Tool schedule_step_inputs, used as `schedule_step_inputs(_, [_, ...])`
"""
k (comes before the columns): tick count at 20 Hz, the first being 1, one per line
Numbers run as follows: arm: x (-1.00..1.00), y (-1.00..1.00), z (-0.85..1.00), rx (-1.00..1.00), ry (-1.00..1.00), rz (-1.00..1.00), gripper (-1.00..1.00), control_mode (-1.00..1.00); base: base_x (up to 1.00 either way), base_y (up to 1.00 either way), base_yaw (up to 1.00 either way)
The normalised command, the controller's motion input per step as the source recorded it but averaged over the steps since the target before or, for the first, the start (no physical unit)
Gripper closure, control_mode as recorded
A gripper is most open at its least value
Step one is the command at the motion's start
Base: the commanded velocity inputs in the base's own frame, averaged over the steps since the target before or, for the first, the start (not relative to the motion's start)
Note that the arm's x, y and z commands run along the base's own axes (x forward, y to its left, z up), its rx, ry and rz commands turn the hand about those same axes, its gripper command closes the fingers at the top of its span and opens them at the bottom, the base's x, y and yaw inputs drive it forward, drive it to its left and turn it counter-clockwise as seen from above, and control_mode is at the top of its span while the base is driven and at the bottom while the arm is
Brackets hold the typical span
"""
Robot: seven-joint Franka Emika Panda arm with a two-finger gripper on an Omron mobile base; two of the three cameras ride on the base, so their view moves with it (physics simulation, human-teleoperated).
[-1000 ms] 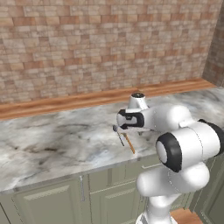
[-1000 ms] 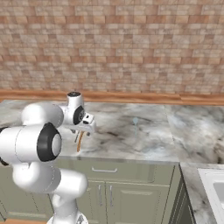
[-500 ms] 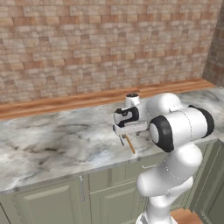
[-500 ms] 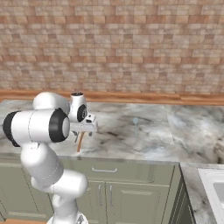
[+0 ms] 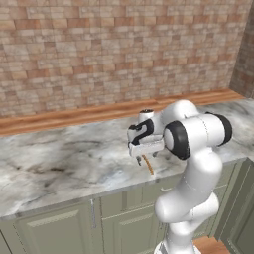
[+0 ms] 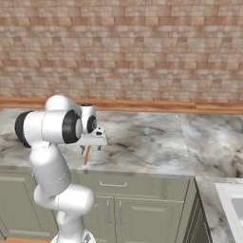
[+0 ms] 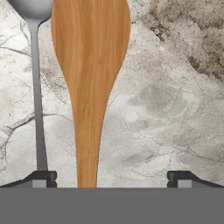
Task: Organize the utensils by type. Pick up the wooden spoons from the counter and place them in the open cabinet. Then pick up the metallic utensils from the counter and place them in the open drawer.
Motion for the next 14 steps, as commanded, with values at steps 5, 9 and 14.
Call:
schedule_step_inputs(5, [0.0, -0.01, -0.23, 0.0, 0.0, 0.08, -1.0, -1.0, 0.0, 0.0, 0.0])
schedule_step_inputs(9, [0.0, -0.01, -0.3, 0.0, 0.0, 0.05, 1.0, -1.0, 0.0, 0.0, 0.0])
schedule_step_inputs(14, [0.0, -0.05, -0.28, 0.0, 0.0, 0.01, 1.0, -1.0, 0.0, 0.0, 0.0])
